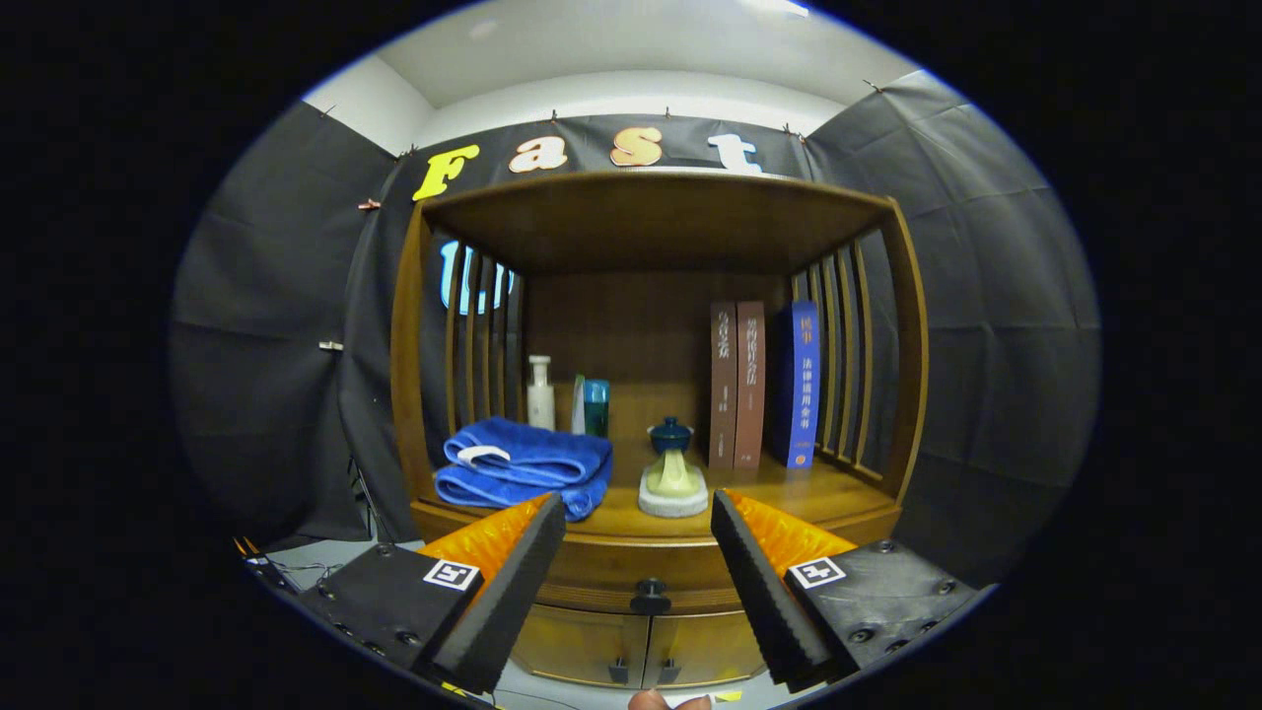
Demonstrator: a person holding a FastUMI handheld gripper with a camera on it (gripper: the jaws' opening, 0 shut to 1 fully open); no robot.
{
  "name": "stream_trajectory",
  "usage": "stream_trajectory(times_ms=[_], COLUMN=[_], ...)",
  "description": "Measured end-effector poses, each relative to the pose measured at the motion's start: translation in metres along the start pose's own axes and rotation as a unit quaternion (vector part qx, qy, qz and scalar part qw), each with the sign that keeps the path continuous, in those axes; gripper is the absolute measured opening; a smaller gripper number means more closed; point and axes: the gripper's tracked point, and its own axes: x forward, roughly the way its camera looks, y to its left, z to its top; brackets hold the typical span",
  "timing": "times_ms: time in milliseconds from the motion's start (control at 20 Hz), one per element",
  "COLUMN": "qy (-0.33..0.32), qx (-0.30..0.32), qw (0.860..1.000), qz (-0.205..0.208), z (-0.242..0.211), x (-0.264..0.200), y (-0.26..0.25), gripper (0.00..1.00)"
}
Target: Pull open the drawer, take out the items inside it, and place them on the countertop above the cabinet.
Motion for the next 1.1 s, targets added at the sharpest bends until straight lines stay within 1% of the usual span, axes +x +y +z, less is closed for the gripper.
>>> stream_trajectory(times_ms=[250, 500, 700, 1100], qy=[-0.006, -0.017, -0.025, -0.021], qx=[0.008, 0.008, 0.028, 0.026], qw=[1.0, 1.0, 0.999, 0.999], qz=[-0.016, -0.013, -0.008, -0.002], z=[0.072, 0.128, 0.144, 0.147], x=[-0.019, -0.036, -0.046, -0.049], y=[-0.018, -0.021, -0.017, -0.014], gripper=[0.98, 0.98, 0.98, 0.97])
